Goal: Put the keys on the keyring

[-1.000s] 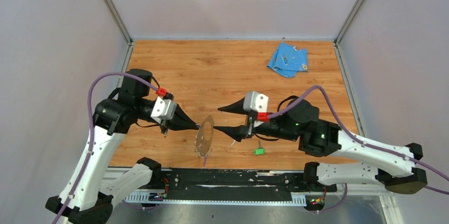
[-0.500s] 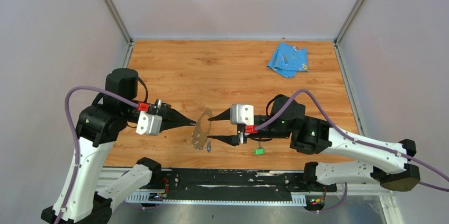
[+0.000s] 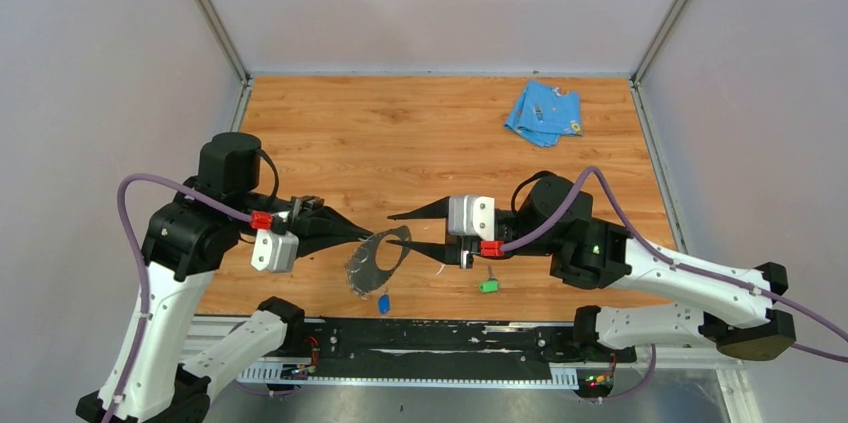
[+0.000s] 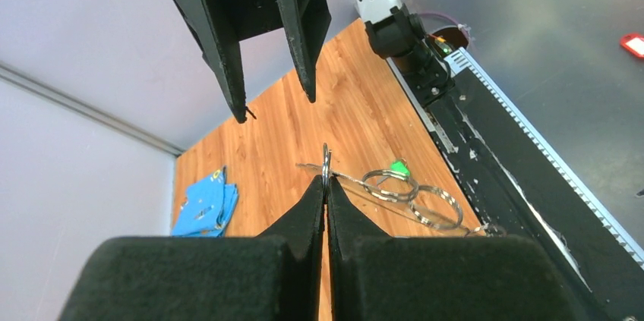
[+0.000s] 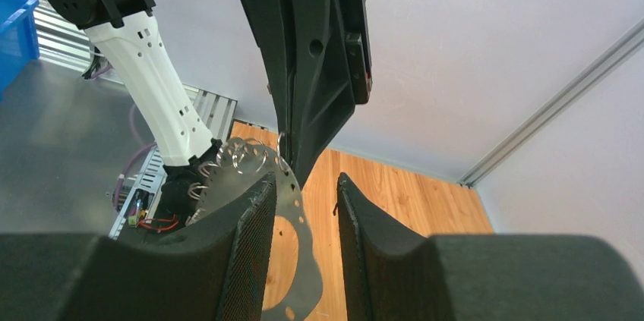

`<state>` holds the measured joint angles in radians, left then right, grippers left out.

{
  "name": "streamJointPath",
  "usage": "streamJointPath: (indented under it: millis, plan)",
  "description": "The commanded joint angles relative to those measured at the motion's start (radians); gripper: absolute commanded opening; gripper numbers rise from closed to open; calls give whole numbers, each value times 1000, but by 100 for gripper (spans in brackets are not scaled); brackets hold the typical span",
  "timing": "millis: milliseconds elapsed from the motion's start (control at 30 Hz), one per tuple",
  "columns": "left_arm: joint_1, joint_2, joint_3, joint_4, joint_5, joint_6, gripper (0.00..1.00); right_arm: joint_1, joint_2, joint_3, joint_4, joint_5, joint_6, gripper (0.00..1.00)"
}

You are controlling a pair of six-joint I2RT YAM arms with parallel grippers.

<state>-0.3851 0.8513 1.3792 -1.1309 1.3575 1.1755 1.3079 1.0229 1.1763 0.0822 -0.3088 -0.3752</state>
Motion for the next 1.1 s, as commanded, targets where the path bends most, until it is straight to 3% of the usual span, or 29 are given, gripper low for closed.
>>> streamJointPath:
  millis: [0,400,800,1067]
  plan:
    - [-11,10,3,11,38,24,0,-7,24,57,32,-52,-21,38]
    - [-11,9,7,12,40,-18,0,2,79,119,-50,-132,-15,38]
    - [-11,13,14,11,44,-54,0,5,116,141,-72,-45,-30,32]
    - [-11,18,10,11,51,-50,0,6,134,158,-75,11,-30,13]
